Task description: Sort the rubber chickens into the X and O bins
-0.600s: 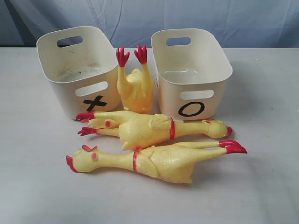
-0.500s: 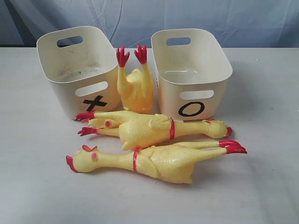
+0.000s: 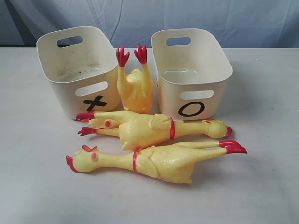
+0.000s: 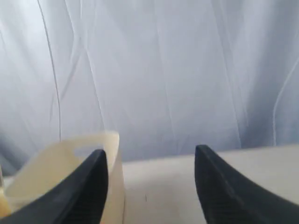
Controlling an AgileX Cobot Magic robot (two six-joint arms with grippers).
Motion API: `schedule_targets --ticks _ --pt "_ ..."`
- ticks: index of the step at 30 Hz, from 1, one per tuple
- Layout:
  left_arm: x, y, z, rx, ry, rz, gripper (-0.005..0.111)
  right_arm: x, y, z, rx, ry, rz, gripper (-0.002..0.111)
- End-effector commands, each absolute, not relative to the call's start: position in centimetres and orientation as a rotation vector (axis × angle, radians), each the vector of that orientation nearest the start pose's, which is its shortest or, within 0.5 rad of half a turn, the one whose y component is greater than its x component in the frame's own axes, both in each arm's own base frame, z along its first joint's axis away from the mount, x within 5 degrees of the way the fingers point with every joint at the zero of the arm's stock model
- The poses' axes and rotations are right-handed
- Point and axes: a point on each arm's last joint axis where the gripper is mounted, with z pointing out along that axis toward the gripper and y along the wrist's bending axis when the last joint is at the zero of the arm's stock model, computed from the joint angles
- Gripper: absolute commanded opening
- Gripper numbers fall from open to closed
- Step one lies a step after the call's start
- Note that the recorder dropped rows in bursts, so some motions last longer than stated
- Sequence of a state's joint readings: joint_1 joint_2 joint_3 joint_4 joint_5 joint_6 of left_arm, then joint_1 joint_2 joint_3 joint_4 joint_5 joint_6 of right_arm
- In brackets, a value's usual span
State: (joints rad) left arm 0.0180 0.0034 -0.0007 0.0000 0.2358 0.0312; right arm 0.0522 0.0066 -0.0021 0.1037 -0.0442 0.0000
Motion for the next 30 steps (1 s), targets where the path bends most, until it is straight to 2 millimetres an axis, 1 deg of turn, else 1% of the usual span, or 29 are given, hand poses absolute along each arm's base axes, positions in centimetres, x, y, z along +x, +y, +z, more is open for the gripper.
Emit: schedule_targets --ticks 1,7,9,10,12,13,14,16,17,20,21,22,23,25,27,28,29,30 --pt "5.5 0.0 19.2 0.017 1.723 0.025 0.000 4.9 -0.1 24.1 0.074 1.170 0.124 0.053" --pt "5.5 0.0 19.2 0.017 1.723 0.025 0.000 4.9 -0.1 24.2 0.075 1.149 0.123 0.053" --pt "5.5 0.0 19.2 0.017 1.723 0.025 0.000 4.4 -0.4 25.2 0.109 1.031 0.136 0.053" --pt "5.5 0.0 19.2 0.017 1.723 0.025 0.000 3.8 -0.6 26.1 0.133 0.908 0.155 0.053" --pt "5.5 0.0 19.2 0.017 1.723 0.025 0.000 2.5 -0.9 27.8 0.152 0.723 0.173 0.053" --pt "5.5 0.0 19.2 0.017 1.723 0.025 0.000 1.3 -1.1 29.5 0.153 0.584 0.169 0.053" --pt "5.5 0.0 19.2 0.017 1.723 0.025 0.000 0.4 -1.2 30.9 0.153 0.495 0.169 0.053" --pt "5.5 0.0 19.2 0.017 1.723 0.025 0.000 -2.0 -1.3 34.6 0.149 0.341 0.175 0.053" --pt "5.5 0.0 19.2 0.017 1.723 0.025 0.000 -3.0 -1.3 36.2 0.141 0.303 0.180 0.053" --pt "5.5 0.0 19.2 0.017 1.723 0.025 0.000 -5.5 -1.0 42.7 0.088 0.231 0.167 0.053" --pt "5.5 0.0 19.2 0.017 1.723 0.025 0.000 -5.9 -0.8 45.0 0.067 0.223 0.154 0.053" --pt "5.5 0.0 19.2 0.017 1.723 0.025 0.000 -5.9 -0.5 47.2 0.022 0.234 0.117 0.053" --pt "5.5 0.0 19.2 0.017 1.723 0.025 0.000 -5.7 -0.1 48.9 -0.021 0.261 0.085 0.053" --pt "5.5 0.0 19.2 0.017 1.723 0.025 0.000 -4.3 0.6 52.8 -0.113 0.410 0.018 0.053" --pt "5.5 0.0 19.2 0.017 1.723 0.025 0.000 -2.0 0.5 55.1 -0.130 0.627 -0.027 0.053" --pt "5.5 0.0 19.2 0.017 1.723 0.025 0.000 -0.7 0.1 56.0 -0.090 0.721 0.017 0.053" --pt "5.5 0.0 19.2 0.017 1.723 0.025 0.000 1.4 -0.2 56.5 -0.027 0.840 0.075 0.053" --pt "5.5 0.0 19.2 0.017 1.723 0.025 0.000 2.6 -0.4 56.8 0.018 0.926 0.096 0.053"
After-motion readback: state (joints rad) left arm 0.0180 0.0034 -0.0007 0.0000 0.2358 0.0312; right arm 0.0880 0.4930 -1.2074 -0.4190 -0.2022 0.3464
